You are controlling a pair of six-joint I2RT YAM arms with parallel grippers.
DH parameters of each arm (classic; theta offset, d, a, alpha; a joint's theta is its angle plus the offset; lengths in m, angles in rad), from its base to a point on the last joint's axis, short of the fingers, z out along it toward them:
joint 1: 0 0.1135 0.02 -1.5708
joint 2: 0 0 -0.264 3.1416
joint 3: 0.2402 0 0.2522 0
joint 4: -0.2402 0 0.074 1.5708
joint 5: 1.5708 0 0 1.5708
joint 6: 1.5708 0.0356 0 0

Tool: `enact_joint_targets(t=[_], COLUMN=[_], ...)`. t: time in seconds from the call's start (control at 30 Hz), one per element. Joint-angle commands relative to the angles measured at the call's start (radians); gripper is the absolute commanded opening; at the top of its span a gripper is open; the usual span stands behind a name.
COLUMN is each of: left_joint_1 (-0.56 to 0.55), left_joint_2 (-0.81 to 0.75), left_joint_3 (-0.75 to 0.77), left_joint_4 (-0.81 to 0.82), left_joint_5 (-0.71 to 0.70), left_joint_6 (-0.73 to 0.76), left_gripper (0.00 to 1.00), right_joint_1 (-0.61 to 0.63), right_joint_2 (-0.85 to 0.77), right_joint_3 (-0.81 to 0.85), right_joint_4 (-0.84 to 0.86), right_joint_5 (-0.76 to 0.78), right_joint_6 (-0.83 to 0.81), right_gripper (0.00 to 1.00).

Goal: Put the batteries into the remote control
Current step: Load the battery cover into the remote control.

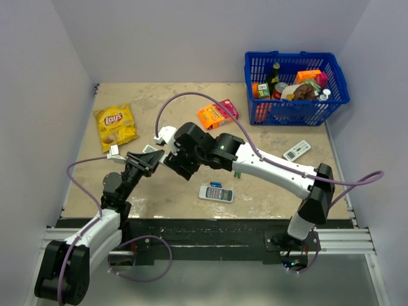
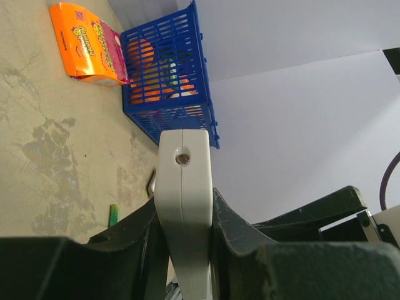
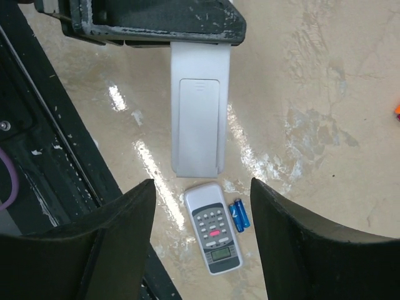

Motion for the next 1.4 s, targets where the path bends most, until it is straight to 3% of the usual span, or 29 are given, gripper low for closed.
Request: enact_joint_targets(t=[0.0, 0.6, 0.9, 1.27, 1.37], left_joint_1=[0.004, 0.004, 0.004, 0.005, 0.004], left_joint_2=[-0.014, -0.010, -0.010, -0.008, -0.007], left_joint_3=[-0.003, -0.001, -0.001, 0.004, 0.004], left_joint_4=[0.053, 0.061, 0.052, 0.046, 0.046], left_joint_5=[0.004, 0.001, -0.003, -0.002, -0.003], left_joint_6=[0.018, -0.005, -0.005, -0.005, -0.005], left_gripper=[0.00, 0.00, 0.00, 0.00, 0.00], right_joint_1=[-0.019, -0.034, -0.037, -0.036, -0.034], right_joint_2=[0.011, 0.067, 0.077, 0.093, 0.090], right_joint_3=[0.063, 0.102, 0.112, 0.125, 0.123], right_joint_4=[-0.027, -0.041, -0.043, -0.046, -0.046], right_joint_5=[-0.034, -0.086, -0.102, -0.100, -0.095], right_joint_6=[-0.028, -0.044, -0.042, -0.039, -0.039], right_gripper=[0.63, 0.55, 0.45, 0.44, 0.38])
